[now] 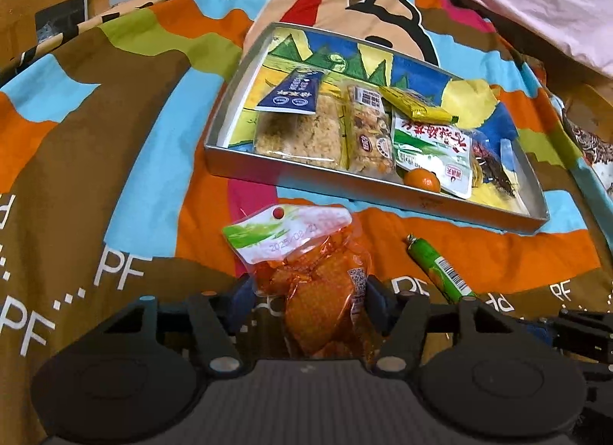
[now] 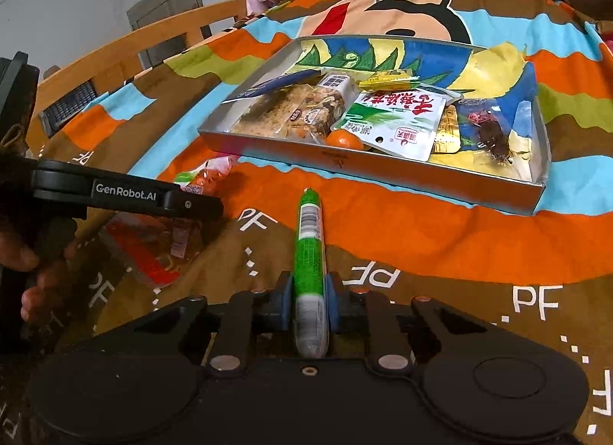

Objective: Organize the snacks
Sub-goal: 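Lift and carry the snack bag and green sausage over the tray with both grippers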

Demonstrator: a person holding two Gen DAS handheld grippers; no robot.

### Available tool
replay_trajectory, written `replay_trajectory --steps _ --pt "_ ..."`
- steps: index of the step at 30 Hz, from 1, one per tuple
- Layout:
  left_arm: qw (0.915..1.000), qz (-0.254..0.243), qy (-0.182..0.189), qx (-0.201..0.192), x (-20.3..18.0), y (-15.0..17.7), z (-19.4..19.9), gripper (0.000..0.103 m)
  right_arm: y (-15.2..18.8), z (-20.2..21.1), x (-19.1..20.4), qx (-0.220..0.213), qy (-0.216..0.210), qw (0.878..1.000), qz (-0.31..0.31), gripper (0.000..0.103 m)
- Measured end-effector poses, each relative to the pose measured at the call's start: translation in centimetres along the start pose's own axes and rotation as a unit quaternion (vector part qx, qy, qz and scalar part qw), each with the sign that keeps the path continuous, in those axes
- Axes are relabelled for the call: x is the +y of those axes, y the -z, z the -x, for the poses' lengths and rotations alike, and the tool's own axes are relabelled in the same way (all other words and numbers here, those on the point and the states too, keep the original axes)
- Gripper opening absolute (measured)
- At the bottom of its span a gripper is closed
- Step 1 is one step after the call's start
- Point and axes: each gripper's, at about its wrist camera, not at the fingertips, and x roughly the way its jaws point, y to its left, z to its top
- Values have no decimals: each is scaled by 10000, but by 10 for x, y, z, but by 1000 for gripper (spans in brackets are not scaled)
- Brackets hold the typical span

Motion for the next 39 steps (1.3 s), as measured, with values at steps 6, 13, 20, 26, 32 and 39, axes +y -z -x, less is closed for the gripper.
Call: replay_trajectory --steps 6,13,20,26,32,39 --pt "9997 -182 -131 -47 -8 4 -5 73 5 -2 4 -148 81 9999 -3 26" --pt "9990 -387 -96 -187 -10 17 12 65 18 11 23 -314 501 9975 385 19" --pt "9967 -465 99 -651 -13 50 46 64 52 40 57 -672 908 9864 1193 19" --pt "9952 -414 123 -876 -11 67 62 64 66 52 79 -880 1125 9728 1825 19" --pt "9945 -311 79 -995 -6 73 70 64 70 60 90 -1202 1223 9622 2114 19" --pt "9938 -148 52 -1103 -1 76 76 64 74 63 96 -1332 1261 9568 2255 19"
